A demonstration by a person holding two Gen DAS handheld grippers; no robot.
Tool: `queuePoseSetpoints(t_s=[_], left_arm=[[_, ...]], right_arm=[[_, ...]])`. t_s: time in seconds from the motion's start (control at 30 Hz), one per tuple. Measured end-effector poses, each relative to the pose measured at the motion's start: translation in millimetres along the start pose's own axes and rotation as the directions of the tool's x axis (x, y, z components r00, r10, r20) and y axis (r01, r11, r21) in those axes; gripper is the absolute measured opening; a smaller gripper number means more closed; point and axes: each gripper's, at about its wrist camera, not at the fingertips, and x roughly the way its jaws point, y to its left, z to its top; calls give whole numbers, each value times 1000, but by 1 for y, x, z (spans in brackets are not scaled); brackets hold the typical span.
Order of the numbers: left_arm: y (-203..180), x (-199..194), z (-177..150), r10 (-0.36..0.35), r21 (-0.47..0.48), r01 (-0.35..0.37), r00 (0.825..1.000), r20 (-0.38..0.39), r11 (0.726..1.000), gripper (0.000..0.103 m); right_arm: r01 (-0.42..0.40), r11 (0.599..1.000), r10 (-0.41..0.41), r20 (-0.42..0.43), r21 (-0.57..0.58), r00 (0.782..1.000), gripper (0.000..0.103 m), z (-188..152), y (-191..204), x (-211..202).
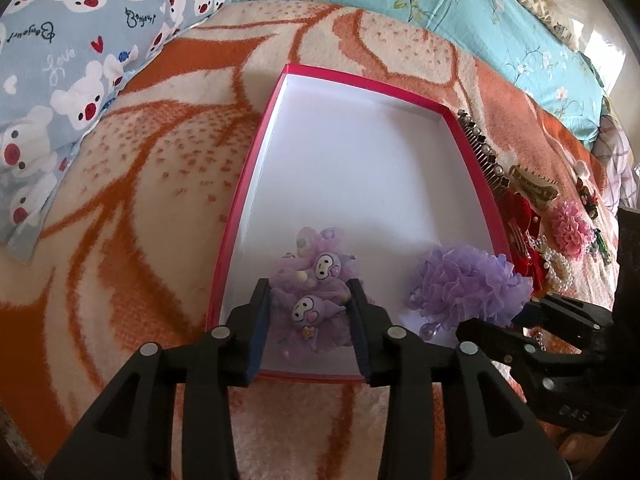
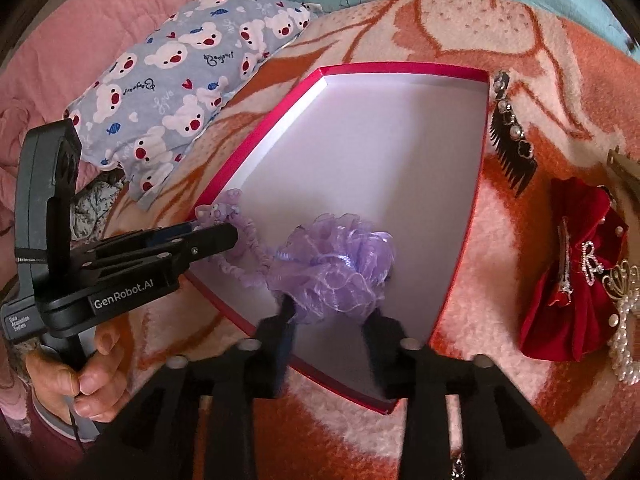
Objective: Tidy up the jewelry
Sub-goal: 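Open both tools to drop the purple scrunchies into the white box, then grasp pink flower scrunchie with left tool while right tool grasps beaded bracelet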
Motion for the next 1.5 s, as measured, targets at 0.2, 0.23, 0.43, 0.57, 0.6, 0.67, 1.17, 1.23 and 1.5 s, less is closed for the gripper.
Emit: queuePoseSetpoints(t_s=[0.2,0.23,0.43,0.57,0.6,0.67,1.17,1.23,1.5], left_arm=[[-2,-7,1,14,3,-14,1000,9,1000,51],[-1,-9,1,10,-1,-10,1000,13,1000,53],[-3,-16,0,17,3,-17,999,27,1000,56],[-3,-21,-2,12,-6,-11,1000,29,1000,56],[-4,-23,-2,7,-9,-7,1000,30,1000,56],[-6,-27,-2,1,-12,0,999,34,1000,56],[-88,-48,-4,-99,123,93,994,44,988,65],[-101,-45,-6,-115,144,110,993,30,984,65],[-142,-37,-7,-155,204,152,988,-4,967,65]], right_arm=[[-11,1000,11,3,-2,1000,51,-4,2,-7],[-12,1000,12,5,-6,1000,53,-5,3,-9],[-2,1000,3,25,-30,1000,65,-10,8,-27],[4,999,-3,39,-36,999,69,-14,9,-39],[4,999,-3,45,-36,999,70,-16,7,-43],[18,999,-16,51,-31,999,72,-21,3,-50],[157,971,-180,121,178,976,77,-59,-90,-123],[167,963,-196,122,212,973,77,-65,-104,-131],[205,932,-258,151,298,954,77,-81,-139,-161]])
